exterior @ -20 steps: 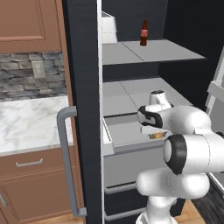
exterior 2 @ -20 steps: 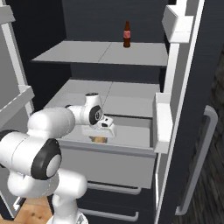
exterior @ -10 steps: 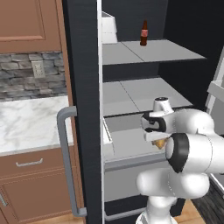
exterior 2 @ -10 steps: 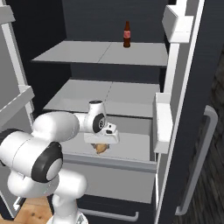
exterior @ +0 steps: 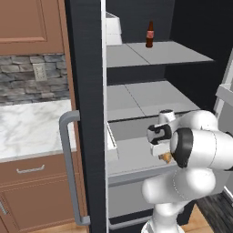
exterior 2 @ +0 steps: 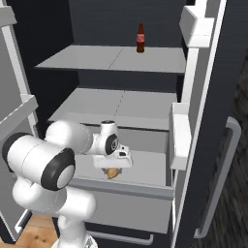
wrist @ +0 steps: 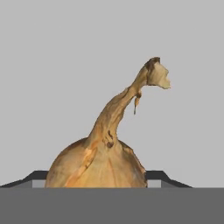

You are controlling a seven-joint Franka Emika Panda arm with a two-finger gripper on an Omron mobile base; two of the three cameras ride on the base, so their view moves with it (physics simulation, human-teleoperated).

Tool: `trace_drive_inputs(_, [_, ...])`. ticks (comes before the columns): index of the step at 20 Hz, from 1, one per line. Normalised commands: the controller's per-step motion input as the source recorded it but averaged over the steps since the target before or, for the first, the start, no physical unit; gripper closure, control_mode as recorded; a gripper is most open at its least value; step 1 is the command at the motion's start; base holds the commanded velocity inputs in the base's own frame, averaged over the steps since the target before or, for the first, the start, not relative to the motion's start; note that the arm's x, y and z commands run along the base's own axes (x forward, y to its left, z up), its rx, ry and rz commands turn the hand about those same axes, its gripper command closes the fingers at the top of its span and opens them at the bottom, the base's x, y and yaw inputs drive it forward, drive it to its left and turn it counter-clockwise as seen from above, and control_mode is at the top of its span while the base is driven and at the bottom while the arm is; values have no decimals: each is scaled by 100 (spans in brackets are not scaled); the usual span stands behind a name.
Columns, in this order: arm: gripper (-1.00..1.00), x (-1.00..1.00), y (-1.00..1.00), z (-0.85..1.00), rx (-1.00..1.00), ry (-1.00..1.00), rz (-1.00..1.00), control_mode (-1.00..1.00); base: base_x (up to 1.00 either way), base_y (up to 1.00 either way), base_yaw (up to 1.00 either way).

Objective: Place the onion and sweet potato inside the fridge drawer. Close the drawer after placing the vegetables.

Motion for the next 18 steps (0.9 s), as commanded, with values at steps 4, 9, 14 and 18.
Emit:
trace_drive_inputs(4, [100, -9, 0, -57, 0, 2, 5, -100, 0, 0, 0])
trace_drive_inputs(9, [-100, -10, -2, -46, 0, 2, 4, -100, 0, 0, 0])
trace_drive_inputs(14, [-100, -4, -12, 15, 2, -1, 0, -100, 0, 0, 0])
trace_drive_inputs(18, [-100, 0, -10, 82, 0, -10, 0, -100, 0, 0, 0])
